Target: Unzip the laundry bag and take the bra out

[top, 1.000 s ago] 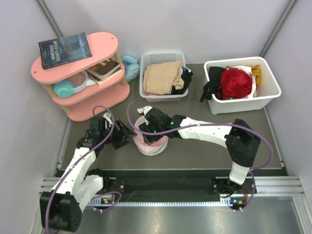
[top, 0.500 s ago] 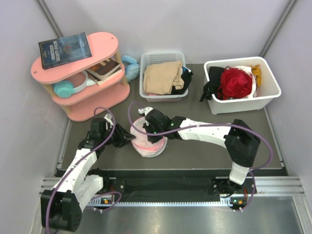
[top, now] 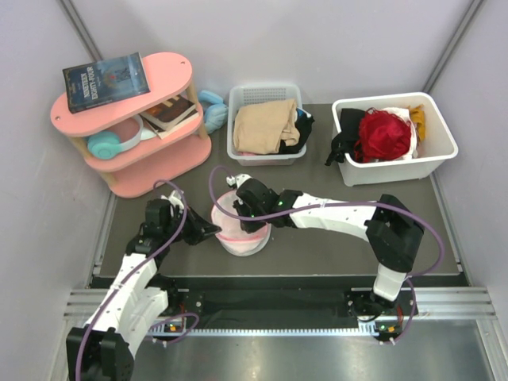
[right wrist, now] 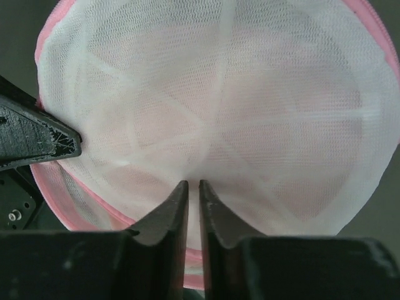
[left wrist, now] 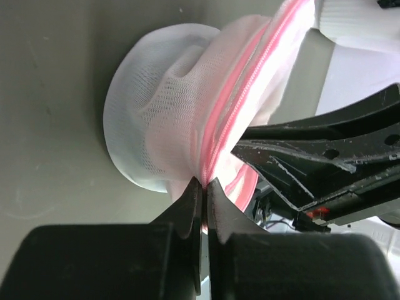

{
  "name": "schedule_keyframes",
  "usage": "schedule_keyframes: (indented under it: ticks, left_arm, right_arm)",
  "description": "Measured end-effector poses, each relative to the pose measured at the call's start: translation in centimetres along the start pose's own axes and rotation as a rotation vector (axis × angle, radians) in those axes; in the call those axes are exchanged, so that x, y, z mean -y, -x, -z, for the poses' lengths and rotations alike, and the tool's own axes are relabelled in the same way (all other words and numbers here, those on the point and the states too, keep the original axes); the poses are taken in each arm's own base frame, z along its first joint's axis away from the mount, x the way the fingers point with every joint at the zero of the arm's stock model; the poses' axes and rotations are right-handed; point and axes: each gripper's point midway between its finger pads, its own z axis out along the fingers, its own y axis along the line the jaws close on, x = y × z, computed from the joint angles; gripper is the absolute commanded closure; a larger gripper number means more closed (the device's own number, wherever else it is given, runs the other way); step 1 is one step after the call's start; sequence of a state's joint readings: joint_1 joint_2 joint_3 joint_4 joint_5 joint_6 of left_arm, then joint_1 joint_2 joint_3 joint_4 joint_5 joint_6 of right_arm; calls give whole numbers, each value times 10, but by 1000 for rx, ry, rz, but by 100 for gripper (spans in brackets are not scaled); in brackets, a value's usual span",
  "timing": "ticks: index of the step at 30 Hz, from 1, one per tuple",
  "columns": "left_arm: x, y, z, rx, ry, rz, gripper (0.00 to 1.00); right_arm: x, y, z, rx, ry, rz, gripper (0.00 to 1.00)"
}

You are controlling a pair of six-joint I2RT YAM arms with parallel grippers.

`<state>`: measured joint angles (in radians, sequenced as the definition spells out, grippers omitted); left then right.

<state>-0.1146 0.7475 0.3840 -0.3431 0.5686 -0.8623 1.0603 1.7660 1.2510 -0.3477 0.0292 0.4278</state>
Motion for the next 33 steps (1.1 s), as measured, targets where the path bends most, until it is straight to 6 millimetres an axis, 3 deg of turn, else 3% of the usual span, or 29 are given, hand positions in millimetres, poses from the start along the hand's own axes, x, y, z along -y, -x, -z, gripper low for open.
schedule_keyframes:
  ticks: [4,10,14,23,27,30,31,33]
  left_arm:
    - [0,-6,-1,-16,-37,-13,100]
    - [5,-8,-2,-22,-84,-34,100]
    - [9,-6,-2,-12,-106,-49,100]
    - [5,-12,-3,-31,-113,-45,100]
    - [3,-17,-4,-47,-120,-42,100]
    - [2,-20,-4,-62,-124,-39,100]
    - [1,-21,-4,-64,-124,-39,93]
    - [1,-21,-4,-65,-126,-42,70]
  right_arm:
    - [-9,-3,7,-1,8,20,61]
    - [-39,-8,19,14,65,75,50]
    - [-45,-14,18,1,76,91,40]
    - [-42,-22,1,-20,54,104,37]
    - [-37,-19,-3,0,9,109,45]
    - [-32,-17,-6,14,-24,121,69]
    - [-30,-16,-6,18,-31,122,86]
    - [-32,-12,-7,33,-23,126,98]
